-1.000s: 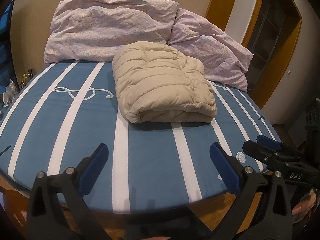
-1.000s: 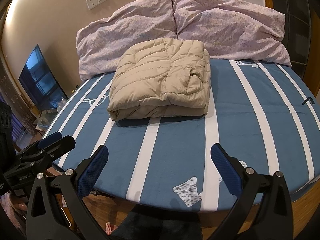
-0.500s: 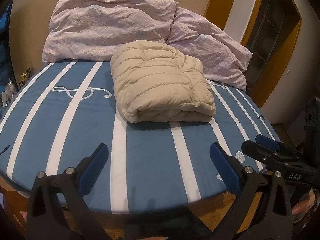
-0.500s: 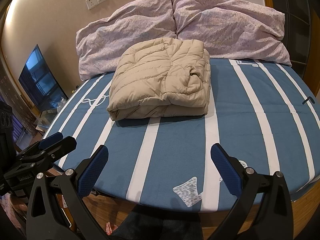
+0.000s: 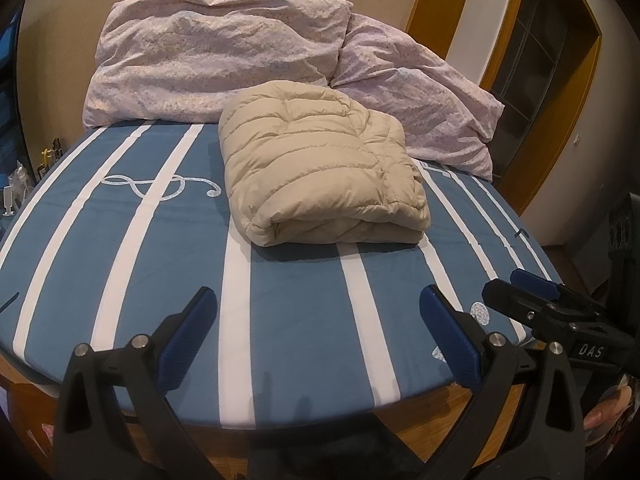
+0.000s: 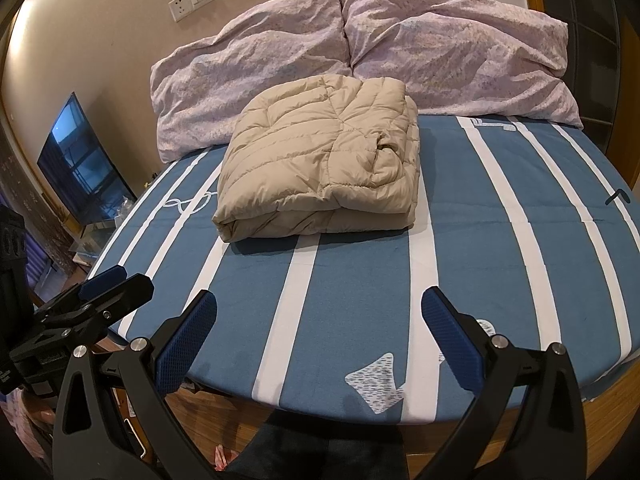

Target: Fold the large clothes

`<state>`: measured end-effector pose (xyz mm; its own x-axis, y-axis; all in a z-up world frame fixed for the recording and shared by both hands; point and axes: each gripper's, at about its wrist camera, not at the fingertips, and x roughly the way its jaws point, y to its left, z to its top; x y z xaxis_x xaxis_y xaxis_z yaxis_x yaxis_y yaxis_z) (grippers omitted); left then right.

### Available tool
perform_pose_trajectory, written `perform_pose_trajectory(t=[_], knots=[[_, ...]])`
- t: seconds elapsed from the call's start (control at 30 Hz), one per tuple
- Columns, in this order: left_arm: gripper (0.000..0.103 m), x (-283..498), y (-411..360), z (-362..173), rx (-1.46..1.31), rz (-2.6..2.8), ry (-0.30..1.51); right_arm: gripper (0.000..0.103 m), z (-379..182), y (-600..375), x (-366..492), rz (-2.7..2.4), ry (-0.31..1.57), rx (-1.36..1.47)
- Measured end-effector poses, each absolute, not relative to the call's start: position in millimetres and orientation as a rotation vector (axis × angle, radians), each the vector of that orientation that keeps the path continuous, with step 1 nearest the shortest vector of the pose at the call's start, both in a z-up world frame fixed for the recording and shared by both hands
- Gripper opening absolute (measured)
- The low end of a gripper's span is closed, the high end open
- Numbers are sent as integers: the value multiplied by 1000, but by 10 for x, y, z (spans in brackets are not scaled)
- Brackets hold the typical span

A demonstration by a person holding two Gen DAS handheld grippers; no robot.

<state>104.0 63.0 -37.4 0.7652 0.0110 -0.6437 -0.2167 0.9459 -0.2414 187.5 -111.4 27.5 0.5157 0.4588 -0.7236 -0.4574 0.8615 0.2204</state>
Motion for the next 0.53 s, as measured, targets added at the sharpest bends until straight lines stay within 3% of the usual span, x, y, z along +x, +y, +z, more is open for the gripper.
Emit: perform_pose_trajectory(t=[0.53], knots=[[101,1039,645,-370,-316,127,693,102,278,-1126,1882,552,870,3]])
